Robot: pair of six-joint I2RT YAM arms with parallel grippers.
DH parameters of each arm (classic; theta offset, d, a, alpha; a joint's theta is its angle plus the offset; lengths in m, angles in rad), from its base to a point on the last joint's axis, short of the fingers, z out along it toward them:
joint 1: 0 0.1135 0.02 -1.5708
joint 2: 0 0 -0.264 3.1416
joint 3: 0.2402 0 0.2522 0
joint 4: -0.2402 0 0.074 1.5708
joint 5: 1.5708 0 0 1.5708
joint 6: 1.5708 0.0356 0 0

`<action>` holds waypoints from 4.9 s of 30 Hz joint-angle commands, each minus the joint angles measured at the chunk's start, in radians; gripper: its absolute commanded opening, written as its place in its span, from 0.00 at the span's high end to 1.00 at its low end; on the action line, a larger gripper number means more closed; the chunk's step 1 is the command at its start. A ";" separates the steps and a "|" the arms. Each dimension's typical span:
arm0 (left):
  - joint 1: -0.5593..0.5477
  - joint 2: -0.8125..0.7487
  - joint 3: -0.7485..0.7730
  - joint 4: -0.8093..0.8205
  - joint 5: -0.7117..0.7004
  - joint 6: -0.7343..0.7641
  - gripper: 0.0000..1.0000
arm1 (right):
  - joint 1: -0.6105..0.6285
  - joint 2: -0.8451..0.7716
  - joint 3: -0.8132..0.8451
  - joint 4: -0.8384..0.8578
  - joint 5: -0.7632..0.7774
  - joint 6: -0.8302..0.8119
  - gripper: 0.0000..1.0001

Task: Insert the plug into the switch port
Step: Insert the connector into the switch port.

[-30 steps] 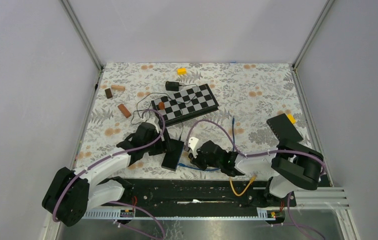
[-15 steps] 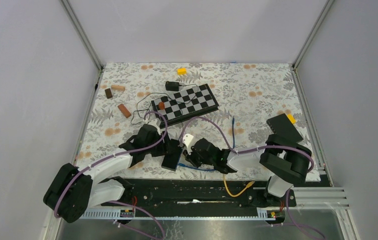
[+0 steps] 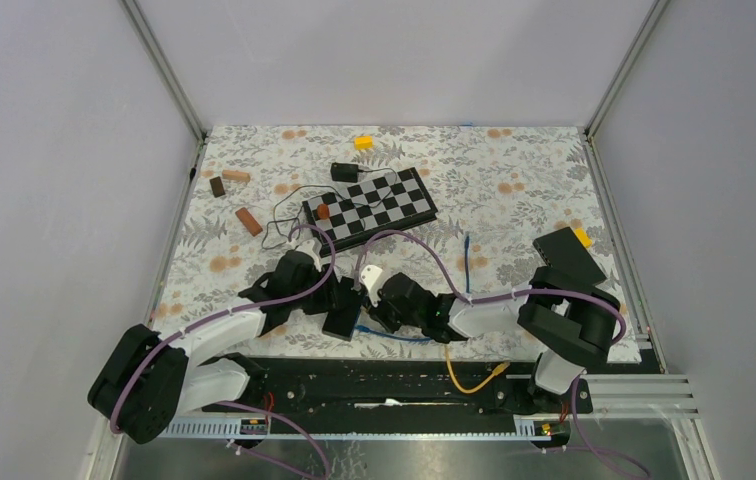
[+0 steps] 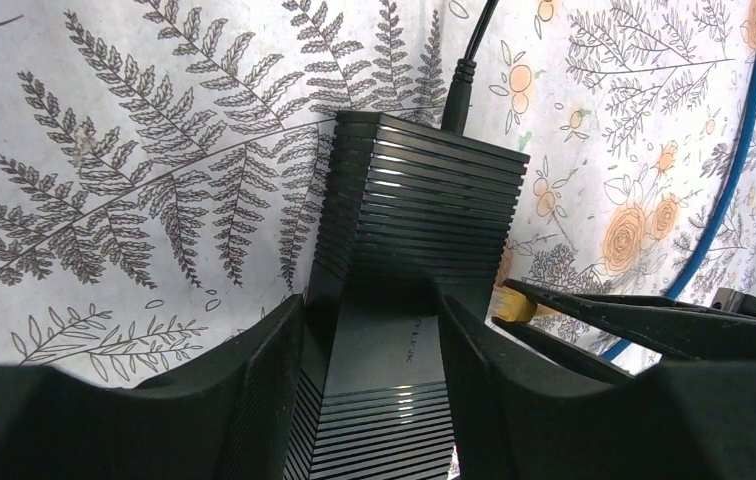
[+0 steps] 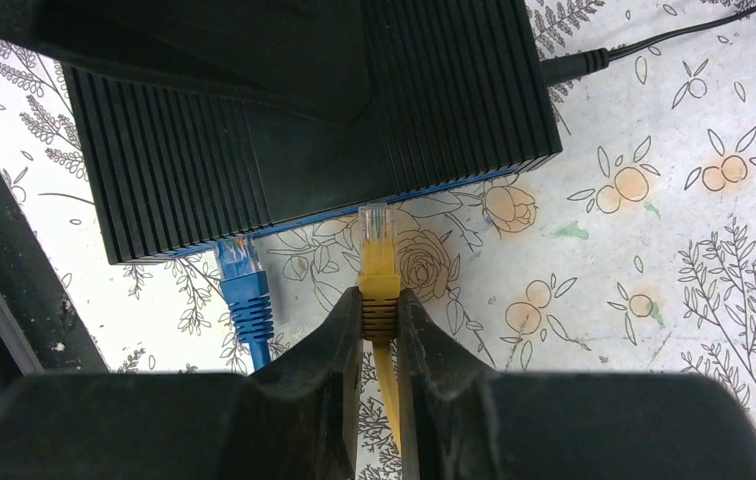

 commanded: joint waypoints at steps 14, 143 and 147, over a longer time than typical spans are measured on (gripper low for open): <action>-0.003 -0.006 -0.069 0.125 0.029 -0.069 0.42 | 0.010 0.028 0.042 -0.100 0.000 -0.097 1.00; 0.010 0.124 -0.173 0.340 0.158 -0.057 0.53 | 0.007 0.028 0.245 -0.212 0.045 -0.134 1.00; -0.030 0.129 -0.164 0.329 0.161 -0.066 0.54 | -0.003 0.020 0.268 -0.187 0.047 -0.151 1.00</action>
